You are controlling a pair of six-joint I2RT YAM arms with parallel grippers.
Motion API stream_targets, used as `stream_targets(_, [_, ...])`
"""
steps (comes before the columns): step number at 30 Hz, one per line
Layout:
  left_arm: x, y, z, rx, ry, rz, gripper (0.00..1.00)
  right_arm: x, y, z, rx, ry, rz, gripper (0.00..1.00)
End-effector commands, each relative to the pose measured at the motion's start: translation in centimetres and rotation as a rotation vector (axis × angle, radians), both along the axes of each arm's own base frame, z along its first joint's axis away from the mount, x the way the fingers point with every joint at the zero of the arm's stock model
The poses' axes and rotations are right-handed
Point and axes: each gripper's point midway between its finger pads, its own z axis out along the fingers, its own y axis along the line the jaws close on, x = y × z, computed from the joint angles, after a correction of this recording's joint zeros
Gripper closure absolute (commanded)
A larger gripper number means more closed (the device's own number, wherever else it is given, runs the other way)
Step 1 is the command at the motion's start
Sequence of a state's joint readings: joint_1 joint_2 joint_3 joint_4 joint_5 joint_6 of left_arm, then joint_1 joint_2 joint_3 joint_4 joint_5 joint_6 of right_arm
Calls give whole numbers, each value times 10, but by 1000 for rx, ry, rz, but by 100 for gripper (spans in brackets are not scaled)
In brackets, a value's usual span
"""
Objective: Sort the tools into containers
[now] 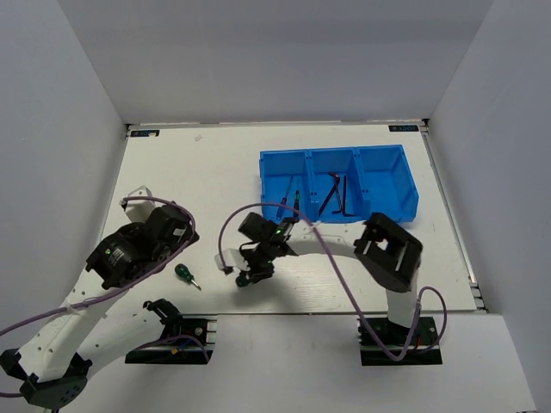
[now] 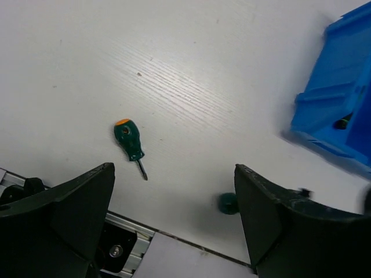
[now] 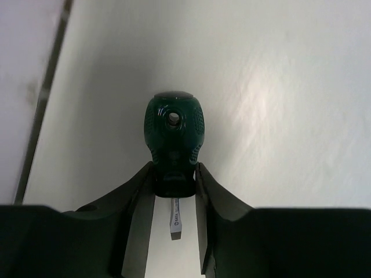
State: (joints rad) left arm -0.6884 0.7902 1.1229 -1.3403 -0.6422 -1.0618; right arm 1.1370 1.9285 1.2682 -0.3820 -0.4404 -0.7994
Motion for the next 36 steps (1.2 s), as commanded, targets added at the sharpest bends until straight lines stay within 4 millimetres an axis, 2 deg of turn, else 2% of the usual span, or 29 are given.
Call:
stream_targets(1, [0,9,-13,-10,-1,98,6,31,-29,54,66,-43,-124,100])
stream_targets(2, [1,6,-24,0,23,93,6,37,-39,58,60,-29,-157,100])
stream_targets(4, [5,2,-31,1,23,93,5,36,-55,87,114,-8,-193,100])
stream_targets(5, [5,1,-41,16,52,89,4,36,-58,94,134,-12,-202,100])
stream_targets(6, [8,-2,-45,16,52,89,4,44,-67,107,163,-30,-247,100])
stream_targets(7, [9,-4,-52,31,75,77,4,46,-72,111,169,-33,-278,100])
stream_targets(8, [8,-5,-61,48,101,63,2,56,-81,129,204,-86,-347,100])
stream_targets(10, [12,-10,-69,61,120,42,2,78,-93,133,214,-140,-456,100])
stream_targets(11, [10,-11,-76,84,153,31,2,105,-111,142,200,-220,-634,100])
stream_targets(13, [14,-16,-83,87,164,20,1,138,-124,159,234,-297,-781,100])
stream_targets(14, [13,-15,-87,97,170,13,1,165,-148,159,191,-365,-940,100])
stream_targets(15, [12,-16,-95,102,193,8,1,176,-158,163,186,-384,-997,100])
stream_targets(16, [12,-15,-96,106,200,17,1,198,-183,166,163,-411,-1109,100])
stream_targets(17, [13,-15,-100,114,202,8,1,205,-193,170,158,-405,-1169,100])
stream_targets(19, [14,-13,-106,142,226,2,0,224,-222,165,103,-393,-1291,100])
stream_targets(20, [16,-12,-108,148,230,5,0,236,-239,170,106,-377,-1366,100])
stream_targets(21, [15,-13,-110,154,246,-6,0,243,-245,179,118,-372,-1400,100])
stream_targets(22, [15,-11,-112,170,260,-8,0,248,-266,165,55,-327,-1472,100])
stream_targets(23, [17,-12,-114,178,264,-15,0,256,-285,164,37,-306,-1544,100])
stream_targets(24, [18,-10,-117,190,284,-2,0,268,-297,174,61,-291,-1590,100])
stream_targets(25, [19,-9,-119,195,295,-10,0,268,-304,170,47,-256,-1616,100])
stream_targets(26, [19,-9,-119,195,295,-10,0,273,-309,177,68,-254,-1633,100])
stream_targets(27, [18,-8,-124,199,313,-14,0,279,-326,178,69,-253,-1673,100])
stream_targets(28, [21,-7,-124,200,308,-13,0,280,-329,181,81,-251,-1676,100])
stream_targets(29, [21,-7,-124,200,308,-13,0,283,-341,180,70,-242,-1697,100])
stream_targets(30, [22,-6,-126,197,315,-14,0,284,-343,178,60,-235,-1697,100])
stream_targets(31, [25,-5,-128,199,321,-19,0,286,-345,184,73,-230,-1694,100])
stream_targets(32, [22,-1,-134,215,345,-17,0,282,-353,164,-4,-181,-1708,100])
stream_targets(36, [22,0,-150,205,395,-34,0,284,-375,141,-87,-95,-1750,100])
